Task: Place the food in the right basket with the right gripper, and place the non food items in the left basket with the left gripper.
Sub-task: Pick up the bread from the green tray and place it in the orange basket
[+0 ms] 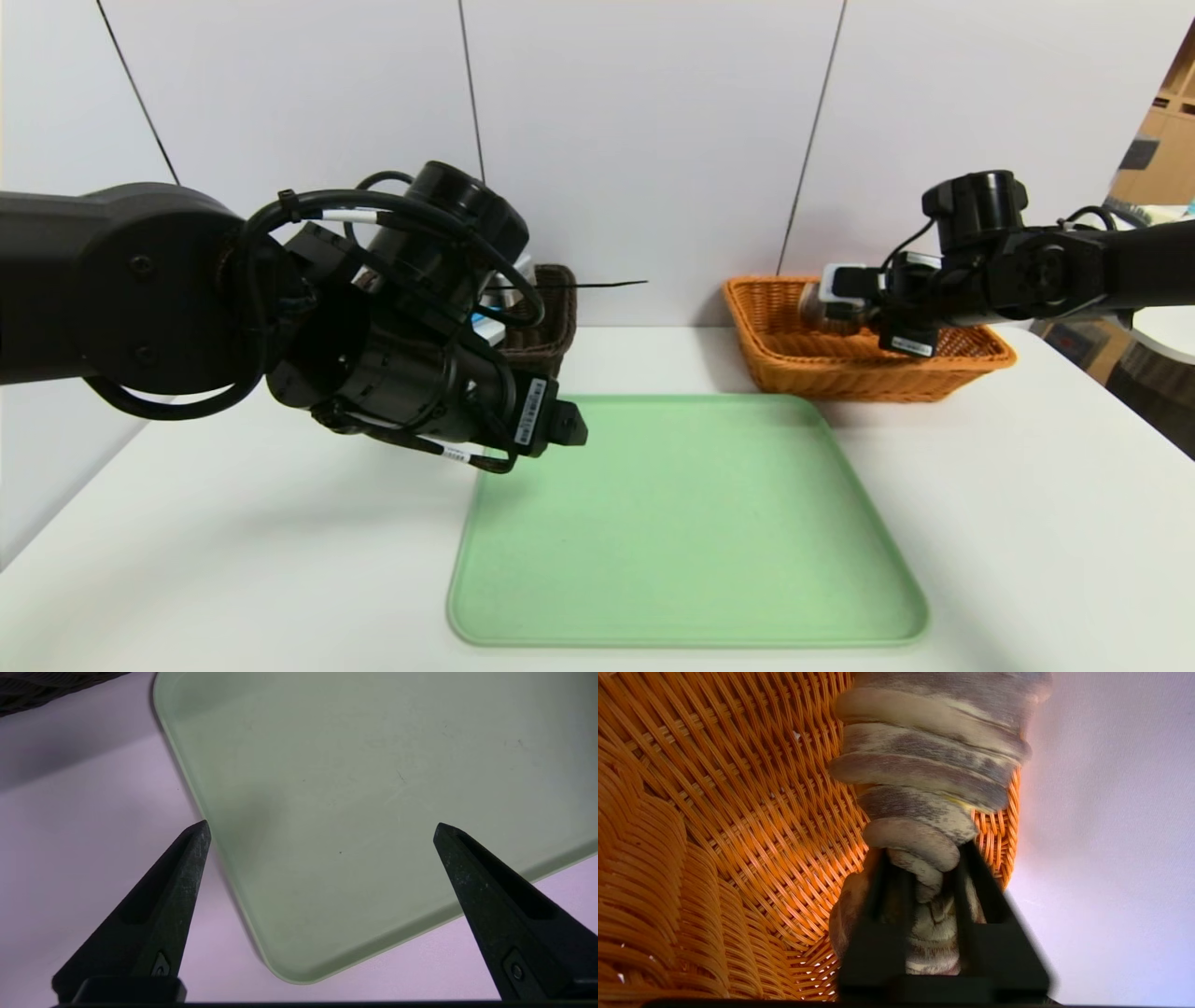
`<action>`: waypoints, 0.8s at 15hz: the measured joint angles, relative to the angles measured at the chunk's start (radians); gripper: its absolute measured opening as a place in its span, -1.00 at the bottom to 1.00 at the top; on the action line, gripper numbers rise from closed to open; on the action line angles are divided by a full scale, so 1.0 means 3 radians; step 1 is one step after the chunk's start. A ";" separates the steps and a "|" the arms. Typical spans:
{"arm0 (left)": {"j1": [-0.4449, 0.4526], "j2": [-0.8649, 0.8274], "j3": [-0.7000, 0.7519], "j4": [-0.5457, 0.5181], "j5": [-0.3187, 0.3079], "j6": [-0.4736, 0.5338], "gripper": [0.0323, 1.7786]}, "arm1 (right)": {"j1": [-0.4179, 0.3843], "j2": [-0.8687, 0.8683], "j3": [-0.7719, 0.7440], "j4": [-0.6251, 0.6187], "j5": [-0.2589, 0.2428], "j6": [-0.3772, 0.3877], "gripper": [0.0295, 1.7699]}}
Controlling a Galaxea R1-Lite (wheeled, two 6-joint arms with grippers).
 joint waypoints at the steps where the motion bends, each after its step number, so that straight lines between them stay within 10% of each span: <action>1: 0.0000 0.0000 0.0000 -0.0019 -0.0009 -0.0001 0.90 | 0.0006 0.0000 0.0000 0.0000 -0.0001 0.0013 -0.34; 7: 0.0006 -0.0001 0.0004 -0.0028 -0.0006 -0.0001 0.90 | 0.0026 -0.0060 -0.0139 0.0165 -0.0003 0.0137 0.34; 12: 0.0023 -0.0003 0.0003 -0.0028 0.0000 0.0000 0.90 | 0.0067 -0.0103 -0.0786 0.1108 0.0063 0.0513 0.62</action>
